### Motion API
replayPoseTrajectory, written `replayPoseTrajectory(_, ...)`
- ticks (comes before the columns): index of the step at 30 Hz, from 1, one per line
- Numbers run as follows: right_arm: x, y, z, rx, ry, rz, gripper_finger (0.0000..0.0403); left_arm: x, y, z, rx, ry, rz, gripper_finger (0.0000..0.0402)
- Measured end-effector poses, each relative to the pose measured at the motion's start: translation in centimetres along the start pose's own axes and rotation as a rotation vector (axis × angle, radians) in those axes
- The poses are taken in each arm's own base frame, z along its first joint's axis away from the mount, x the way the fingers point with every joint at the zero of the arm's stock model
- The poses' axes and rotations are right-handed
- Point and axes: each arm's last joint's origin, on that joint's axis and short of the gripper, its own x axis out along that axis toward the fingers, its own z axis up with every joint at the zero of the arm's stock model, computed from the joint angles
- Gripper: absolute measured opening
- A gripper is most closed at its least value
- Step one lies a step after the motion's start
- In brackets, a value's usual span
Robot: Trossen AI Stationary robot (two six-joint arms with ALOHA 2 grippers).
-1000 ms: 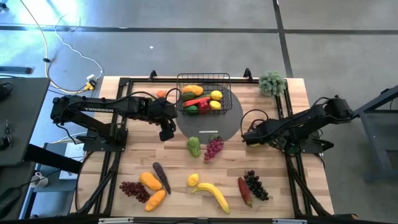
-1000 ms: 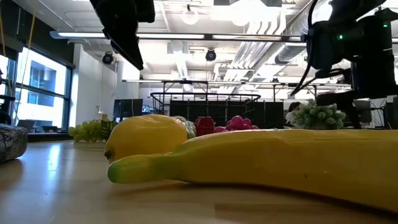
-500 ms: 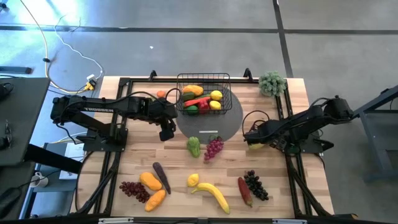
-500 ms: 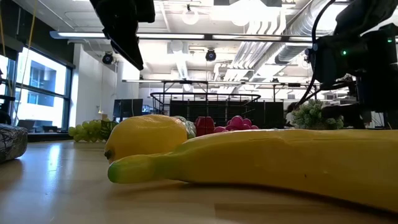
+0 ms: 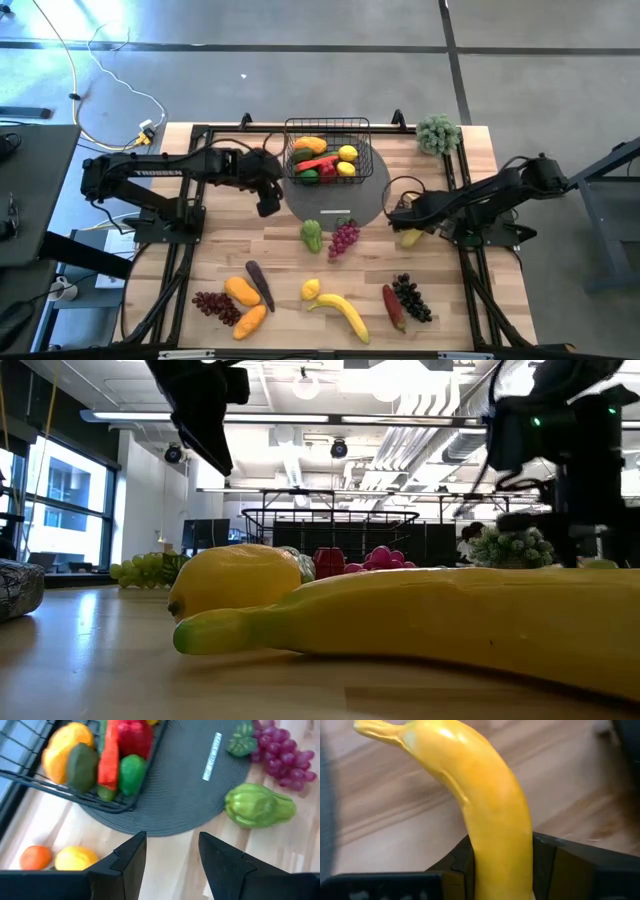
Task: Build produce basket
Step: Put the yellow banana into the wire basket
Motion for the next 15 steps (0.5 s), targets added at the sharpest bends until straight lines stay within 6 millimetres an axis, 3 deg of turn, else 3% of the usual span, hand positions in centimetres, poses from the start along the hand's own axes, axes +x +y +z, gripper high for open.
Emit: replayPoseTrajectory(15, -7.4, 4.7, -0.5, -0.115, -0.131, 0.362, 0.01, -1.6, 5.2, 0.0, -0.085, -0.066, 0.108, 0.017)
